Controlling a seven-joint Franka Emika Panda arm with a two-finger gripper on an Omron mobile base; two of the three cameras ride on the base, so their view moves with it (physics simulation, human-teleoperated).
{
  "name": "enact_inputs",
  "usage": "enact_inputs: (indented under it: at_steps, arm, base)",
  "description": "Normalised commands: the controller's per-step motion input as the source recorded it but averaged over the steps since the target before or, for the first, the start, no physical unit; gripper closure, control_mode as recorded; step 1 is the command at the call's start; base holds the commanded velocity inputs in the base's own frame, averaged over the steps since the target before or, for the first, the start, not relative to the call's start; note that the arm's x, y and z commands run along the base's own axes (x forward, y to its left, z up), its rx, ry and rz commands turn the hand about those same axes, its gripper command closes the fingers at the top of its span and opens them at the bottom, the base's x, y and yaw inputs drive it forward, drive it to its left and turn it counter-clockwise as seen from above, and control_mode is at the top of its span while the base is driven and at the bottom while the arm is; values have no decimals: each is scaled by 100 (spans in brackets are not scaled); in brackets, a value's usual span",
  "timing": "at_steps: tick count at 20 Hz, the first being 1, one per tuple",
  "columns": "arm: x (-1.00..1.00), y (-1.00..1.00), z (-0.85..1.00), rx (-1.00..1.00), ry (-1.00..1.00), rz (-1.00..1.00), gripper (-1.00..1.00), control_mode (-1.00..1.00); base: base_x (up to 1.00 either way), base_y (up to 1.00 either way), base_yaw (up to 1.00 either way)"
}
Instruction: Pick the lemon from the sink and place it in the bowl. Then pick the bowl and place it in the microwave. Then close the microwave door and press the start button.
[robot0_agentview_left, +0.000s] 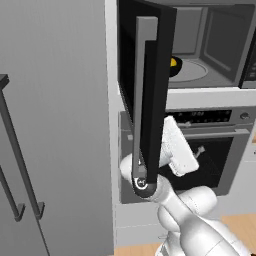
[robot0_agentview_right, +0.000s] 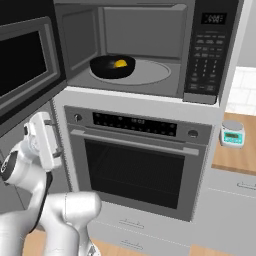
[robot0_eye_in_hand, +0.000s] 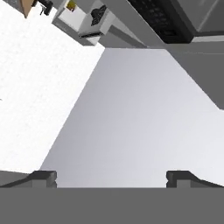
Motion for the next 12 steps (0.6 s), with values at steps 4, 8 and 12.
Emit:
enact_inputs:
  at_steps: [4, 8, 12]
  arm:
    - [0, 72, -99, -6, -20, 5, -100, -100]
    - [0, 63, -96, -4, -18, 6, -100, -100]
    - [0, 62, -89, -2, -14, 7, -100, -100]
  base:
    - [0, 0, 0]
    - [0, 0, 0]
    - [0, 0, 0]
